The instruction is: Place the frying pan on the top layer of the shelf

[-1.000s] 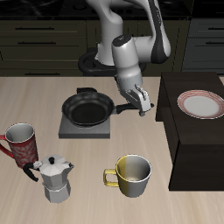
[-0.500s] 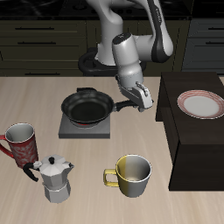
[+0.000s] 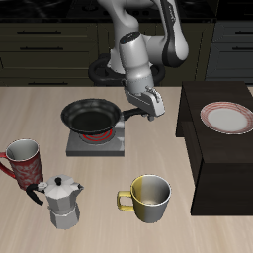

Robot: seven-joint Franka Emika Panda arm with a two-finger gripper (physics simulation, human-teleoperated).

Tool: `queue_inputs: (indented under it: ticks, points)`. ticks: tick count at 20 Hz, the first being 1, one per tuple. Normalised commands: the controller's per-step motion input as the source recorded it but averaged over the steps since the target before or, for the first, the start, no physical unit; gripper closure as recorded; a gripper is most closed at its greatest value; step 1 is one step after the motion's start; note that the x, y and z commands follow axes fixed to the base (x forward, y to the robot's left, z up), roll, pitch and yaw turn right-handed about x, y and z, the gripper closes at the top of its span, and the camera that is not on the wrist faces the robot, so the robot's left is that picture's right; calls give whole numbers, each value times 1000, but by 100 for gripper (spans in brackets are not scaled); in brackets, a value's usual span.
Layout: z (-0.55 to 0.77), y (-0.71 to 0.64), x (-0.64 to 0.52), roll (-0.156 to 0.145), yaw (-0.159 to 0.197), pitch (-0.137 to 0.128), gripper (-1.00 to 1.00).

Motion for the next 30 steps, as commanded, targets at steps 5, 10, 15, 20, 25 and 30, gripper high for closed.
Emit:
queue_inputs:
  ticks: [5,10,15,20,25,30]
  points:
    - [34,-119,16,2,98,83,100]
    - [102,-105,43,12,182,97,100]
    - [385,-196,-55,-2,171,23,100]
    - [418,-312,-11,-51,159,-2,100]
    - [252,-144,33,18,129,50,100]
    - [205,-201,115,-53,161,22,100]
